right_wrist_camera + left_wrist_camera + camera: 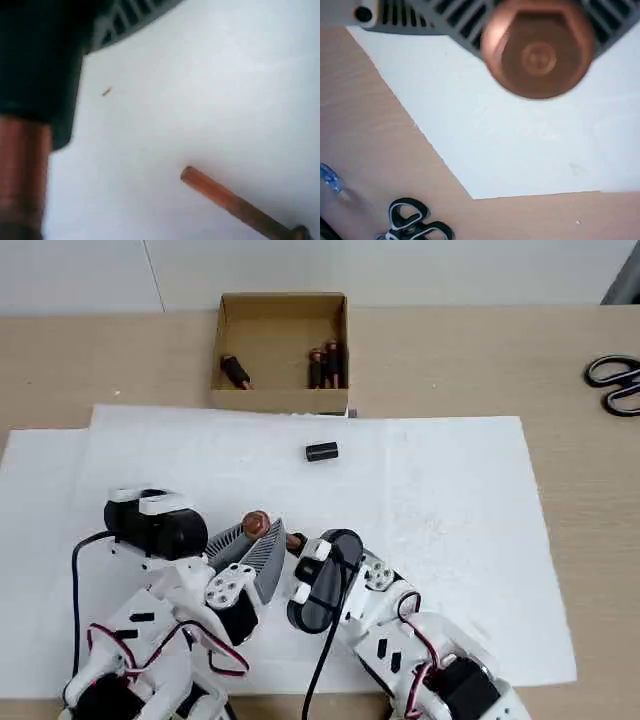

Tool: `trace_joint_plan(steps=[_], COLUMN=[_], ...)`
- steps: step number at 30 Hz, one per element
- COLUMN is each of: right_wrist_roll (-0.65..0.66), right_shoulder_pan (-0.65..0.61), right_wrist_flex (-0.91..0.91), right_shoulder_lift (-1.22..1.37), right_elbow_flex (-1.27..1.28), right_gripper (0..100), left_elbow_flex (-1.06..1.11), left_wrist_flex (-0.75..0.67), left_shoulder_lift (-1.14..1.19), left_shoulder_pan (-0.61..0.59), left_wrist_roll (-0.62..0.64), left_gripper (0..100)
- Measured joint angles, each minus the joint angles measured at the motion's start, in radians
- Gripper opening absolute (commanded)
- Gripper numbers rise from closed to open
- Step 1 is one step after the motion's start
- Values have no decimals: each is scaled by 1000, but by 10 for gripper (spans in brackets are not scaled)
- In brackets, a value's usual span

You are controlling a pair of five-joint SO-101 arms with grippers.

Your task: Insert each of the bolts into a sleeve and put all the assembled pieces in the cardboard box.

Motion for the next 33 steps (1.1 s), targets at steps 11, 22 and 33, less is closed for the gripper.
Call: trace_joint_plan(steps=[11,22,33], right_wrist_roll=[25,31,31], right_shoulder_pan=[0,3,0], right_wrist_flex=[-98,-98,-97], right_shoulder_lift=[-11,-8,-6], right_elbow_flex=[-2,3,6], right_gripper=[4,4,4], left_elbow_flex=[-48,3,5], left_wrist_flex=[-8,-8,44], left_shoulder_lift=[3,0,-2], left_shoulder_pan=[0,0,-48], left_wrist_roll=[5,-83,-84], left_gripper=[6,6,6])
